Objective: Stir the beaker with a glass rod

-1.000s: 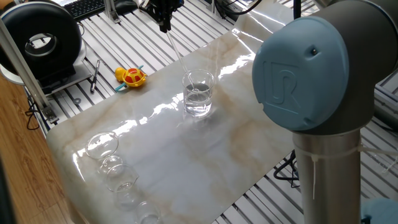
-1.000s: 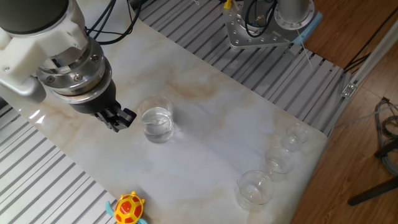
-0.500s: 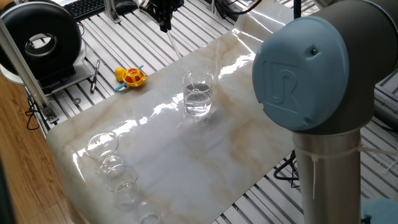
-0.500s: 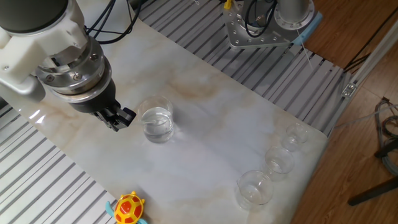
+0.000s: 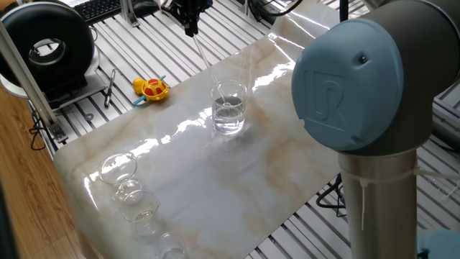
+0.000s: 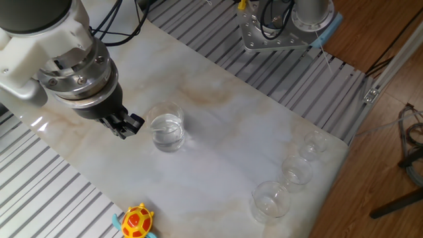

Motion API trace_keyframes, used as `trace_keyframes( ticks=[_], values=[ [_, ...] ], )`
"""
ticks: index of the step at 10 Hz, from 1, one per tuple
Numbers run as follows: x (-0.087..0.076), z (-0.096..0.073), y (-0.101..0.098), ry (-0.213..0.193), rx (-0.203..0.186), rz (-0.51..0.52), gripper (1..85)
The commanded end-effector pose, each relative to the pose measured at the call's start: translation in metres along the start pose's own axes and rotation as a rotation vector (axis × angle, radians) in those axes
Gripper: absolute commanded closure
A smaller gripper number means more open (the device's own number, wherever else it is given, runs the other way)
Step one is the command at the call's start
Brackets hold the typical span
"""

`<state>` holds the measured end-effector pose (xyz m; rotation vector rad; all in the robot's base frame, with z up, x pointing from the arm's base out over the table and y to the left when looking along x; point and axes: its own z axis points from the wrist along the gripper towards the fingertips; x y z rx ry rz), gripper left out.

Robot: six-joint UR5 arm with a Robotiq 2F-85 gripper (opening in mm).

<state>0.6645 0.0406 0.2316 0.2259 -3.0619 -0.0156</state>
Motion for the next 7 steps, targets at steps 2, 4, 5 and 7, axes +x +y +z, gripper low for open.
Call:
trace_keyframes(
  ticks=[2,4,5,7],
  values=[
    [-0.002,-0.004,0.003,-0.013,-0.020,-0.005,84.7],
    [-0.003,-0.008,0.002,-0.016,-0.026,-0.013,84.7],
    [-0.003,-0.010,0.002,-0.016,-0.026,-0.013,84.7],
    [-0.004,-0.014,0.002,-0.022,-0.028,-0.015,84.7]
  ],
)
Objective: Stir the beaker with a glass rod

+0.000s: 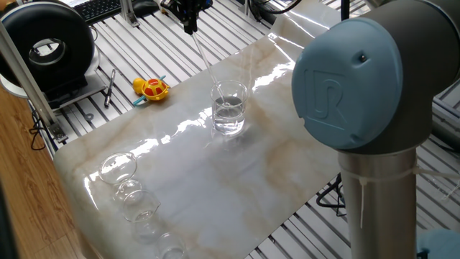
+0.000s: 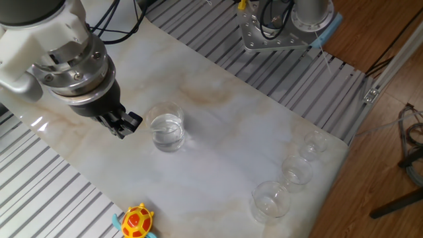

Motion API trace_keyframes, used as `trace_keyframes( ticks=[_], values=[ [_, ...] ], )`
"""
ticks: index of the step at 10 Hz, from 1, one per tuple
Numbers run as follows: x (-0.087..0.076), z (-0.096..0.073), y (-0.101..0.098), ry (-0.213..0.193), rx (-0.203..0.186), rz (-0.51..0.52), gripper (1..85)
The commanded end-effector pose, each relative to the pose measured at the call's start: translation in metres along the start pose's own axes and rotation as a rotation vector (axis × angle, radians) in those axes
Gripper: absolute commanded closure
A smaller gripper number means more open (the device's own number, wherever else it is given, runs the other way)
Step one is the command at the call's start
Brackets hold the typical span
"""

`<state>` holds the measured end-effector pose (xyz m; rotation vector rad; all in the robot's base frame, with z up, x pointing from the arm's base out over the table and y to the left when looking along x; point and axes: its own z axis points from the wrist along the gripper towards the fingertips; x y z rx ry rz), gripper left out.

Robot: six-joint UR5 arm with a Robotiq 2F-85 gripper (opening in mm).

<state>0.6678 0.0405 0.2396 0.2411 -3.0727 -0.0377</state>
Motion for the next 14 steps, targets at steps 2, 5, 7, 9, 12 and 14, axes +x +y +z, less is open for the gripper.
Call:
trace_keyframes(
  ticks=[2,5,7,9,12,14],
  values=[
    [-0.004,-0.012,0.001,-0.018,-0.020,-0.002,84.7],
    [-0.006,-0.024,0.000,-0.036,-0.034,0.000,84.7],
    [-0.007,-0.033,0.000,-0.058,-0.056,0.007,84.7],
    [-0.010,-0.037,-0.004,-0.084,-0.066,0.004,84.7],
    [-0.014,-0.044,-0.005,-0.112,-0.082,0.019,84.7],
    [-0.019,-0.051,-0.012,-0.155,-0.087,0.017,84.7]
  ],
)
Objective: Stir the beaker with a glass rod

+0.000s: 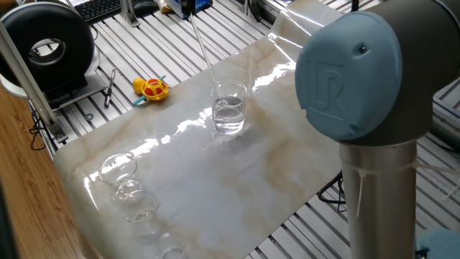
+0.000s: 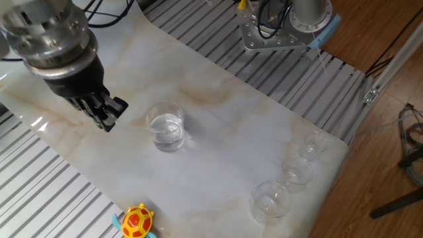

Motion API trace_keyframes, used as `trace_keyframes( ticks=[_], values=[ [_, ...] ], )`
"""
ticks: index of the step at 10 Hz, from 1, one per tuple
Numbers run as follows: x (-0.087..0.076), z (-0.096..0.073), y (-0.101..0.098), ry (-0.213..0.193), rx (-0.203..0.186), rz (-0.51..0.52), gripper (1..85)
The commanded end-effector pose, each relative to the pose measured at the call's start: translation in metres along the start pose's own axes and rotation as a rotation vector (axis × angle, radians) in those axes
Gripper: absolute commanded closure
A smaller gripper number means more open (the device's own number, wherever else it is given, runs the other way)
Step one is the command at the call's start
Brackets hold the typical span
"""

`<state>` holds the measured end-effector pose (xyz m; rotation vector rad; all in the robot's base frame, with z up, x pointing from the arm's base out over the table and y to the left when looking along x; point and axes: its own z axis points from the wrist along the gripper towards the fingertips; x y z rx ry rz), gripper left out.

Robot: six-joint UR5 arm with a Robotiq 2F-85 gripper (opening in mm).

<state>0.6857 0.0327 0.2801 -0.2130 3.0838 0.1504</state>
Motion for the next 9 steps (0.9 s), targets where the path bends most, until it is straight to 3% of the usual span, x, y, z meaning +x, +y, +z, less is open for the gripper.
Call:
trace_keyframes(
  ticks=[1,4,9],
  values=[
    [-0.007,-0.013,-0.006,-0.056,-0.023,-0.004,84.7],
    [-0.001,-0.009,-0.016,-0.055,0.007,0.002,84.7],
    [0.007,-0.008,-0.009,-0.028,-0.013,0.003,84.7]
  ],
)
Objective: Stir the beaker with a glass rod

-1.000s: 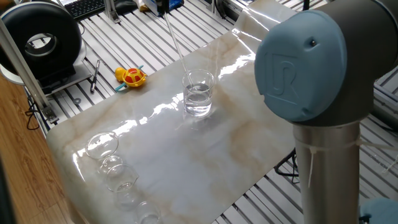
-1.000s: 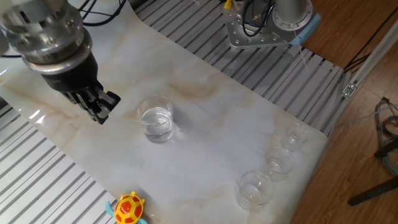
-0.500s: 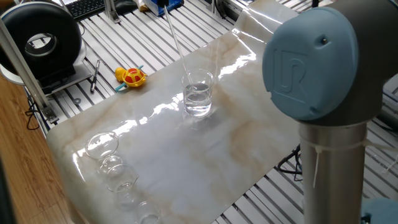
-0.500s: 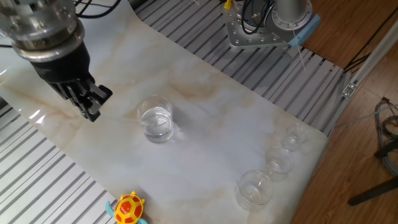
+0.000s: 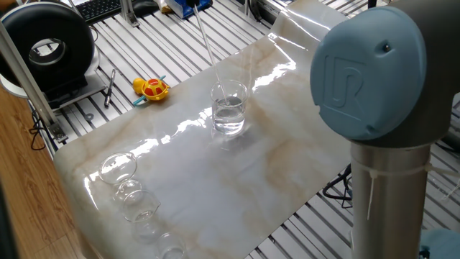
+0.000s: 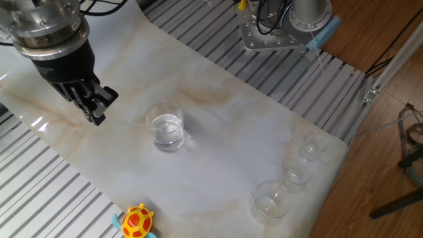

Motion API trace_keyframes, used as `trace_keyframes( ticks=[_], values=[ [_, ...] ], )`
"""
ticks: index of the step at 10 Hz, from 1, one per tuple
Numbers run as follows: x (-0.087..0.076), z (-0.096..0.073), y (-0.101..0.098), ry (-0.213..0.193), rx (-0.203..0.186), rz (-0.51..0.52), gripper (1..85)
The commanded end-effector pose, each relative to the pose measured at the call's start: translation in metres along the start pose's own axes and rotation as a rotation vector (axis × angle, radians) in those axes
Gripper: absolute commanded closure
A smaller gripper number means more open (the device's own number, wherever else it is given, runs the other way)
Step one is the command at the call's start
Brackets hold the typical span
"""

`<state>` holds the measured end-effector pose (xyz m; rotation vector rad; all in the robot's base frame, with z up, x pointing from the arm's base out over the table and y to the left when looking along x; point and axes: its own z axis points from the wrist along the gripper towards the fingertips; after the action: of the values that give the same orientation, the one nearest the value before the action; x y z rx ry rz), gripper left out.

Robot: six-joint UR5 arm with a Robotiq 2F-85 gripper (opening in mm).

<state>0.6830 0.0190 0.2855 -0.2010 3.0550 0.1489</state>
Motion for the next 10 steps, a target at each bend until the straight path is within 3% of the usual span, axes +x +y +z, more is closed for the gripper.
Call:
trace_keyframes(
  ticks=[1,10],
  values=[
    [0.003,-0.001,0.005,0.003,-0.019,0.000,84.7],
    [-0.007,0.002,0.014,-0.037,-0.015,-0.001,84.7]
  ],
)
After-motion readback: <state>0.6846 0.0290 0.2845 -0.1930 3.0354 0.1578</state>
